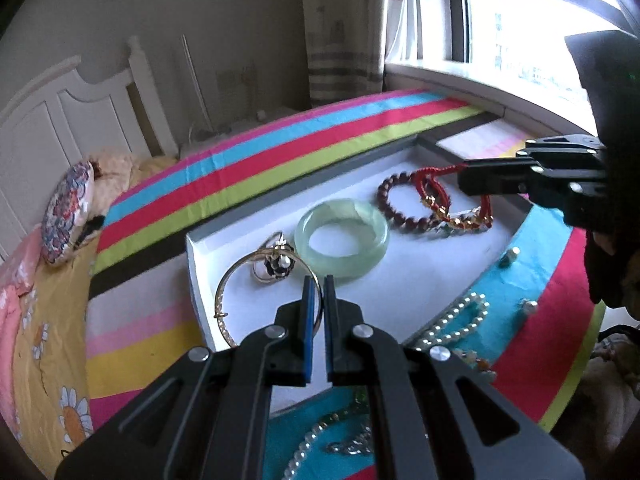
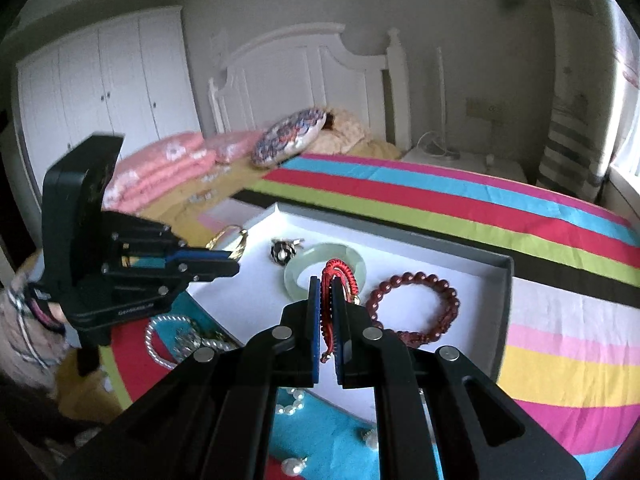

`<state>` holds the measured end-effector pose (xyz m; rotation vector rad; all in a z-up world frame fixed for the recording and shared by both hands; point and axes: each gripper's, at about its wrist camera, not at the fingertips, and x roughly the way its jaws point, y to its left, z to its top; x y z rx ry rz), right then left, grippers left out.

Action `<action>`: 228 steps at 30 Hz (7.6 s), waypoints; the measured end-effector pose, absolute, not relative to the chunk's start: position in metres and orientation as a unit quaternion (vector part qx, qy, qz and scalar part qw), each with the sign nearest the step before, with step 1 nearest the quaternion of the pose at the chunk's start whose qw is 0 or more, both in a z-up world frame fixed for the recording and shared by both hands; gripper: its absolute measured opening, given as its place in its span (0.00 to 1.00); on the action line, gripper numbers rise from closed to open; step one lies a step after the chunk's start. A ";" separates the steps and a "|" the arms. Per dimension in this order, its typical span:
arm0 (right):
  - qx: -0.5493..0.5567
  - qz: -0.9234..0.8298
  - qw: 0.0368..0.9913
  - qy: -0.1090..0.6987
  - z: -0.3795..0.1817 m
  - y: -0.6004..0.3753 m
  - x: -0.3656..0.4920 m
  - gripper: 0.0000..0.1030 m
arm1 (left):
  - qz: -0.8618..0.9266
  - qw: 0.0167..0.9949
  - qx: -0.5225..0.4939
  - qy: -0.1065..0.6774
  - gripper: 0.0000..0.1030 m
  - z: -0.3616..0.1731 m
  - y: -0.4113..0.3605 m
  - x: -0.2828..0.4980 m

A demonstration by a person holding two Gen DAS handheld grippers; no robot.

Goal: Organize jewelry

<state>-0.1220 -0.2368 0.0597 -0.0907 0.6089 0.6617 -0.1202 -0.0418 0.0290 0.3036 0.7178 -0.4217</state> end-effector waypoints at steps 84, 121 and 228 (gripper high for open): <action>-0.004 0.422 0.839 0.345 0.062 -0.187 -0.157 0.09 | -0.207 0.916 0.034 0.343 0.96 -0.010 0.024 -0.228; 0.079 0.388 0.871 0.289 0.084 -0.267 -0.171 0.09 | -0.267 0.924 0.112 0.250 0.07 0.071 -0.015 -0.211; -0.128 0.252 0.888 0.362 0.036 -0.250 -0.062 0.72 | -0.175 0.934 0.102 0.294 0.85 0.054 -0.004 -0.111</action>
